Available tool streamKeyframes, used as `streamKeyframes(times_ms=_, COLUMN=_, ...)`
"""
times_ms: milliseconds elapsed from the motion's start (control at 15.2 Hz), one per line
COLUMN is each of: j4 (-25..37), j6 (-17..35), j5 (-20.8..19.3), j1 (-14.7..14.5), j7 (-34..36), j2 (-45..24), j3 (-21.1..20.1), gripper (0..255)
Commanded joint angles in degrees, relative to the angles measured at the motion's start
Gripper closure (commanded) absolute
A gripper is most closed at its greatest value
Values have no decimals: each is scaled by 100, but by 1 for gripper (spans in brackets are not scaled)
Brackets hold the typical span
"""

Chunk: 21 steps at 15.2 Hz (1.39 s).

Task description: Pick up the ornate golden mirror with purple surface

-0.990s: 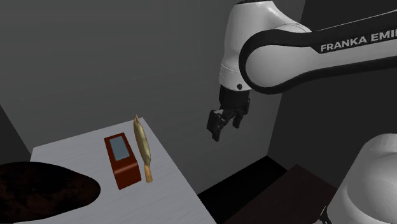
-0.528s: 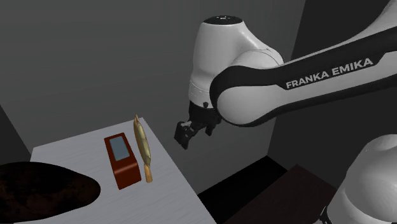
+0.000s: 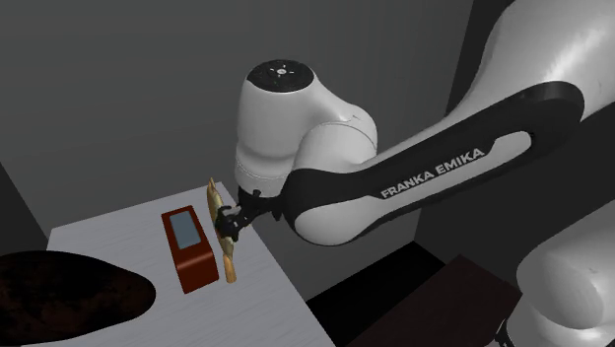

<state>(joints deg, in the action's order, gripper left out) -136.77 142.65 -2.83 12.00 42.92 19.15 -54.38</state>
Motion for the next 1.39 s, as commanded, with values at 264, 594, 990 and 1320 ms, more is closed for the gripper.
streamKeyframes(times_ms=264, j4=727, j6=255, j5=-2147, j1=1962, j7=1942, j2=-1157, j3=-2163, gripper=0)
streamKeyframes(times_ms=594, j4=639, j6=434, j5=-2897, j1=4059, j7=2566, j2=-1497, j3=-4272, gripper=0)
streamKeyframes(times_ms=990, j4=596, j6=551, j5=-2641, j1=3978, j7=2409, j2=-1318, j3=-4172, gripper=255)
streamKeyframes(times_ms=1320, j4=595, j6=551, j5=-2642, j1=3978, j7=2409, j2=-1318, j3=-4171, gripper=255)
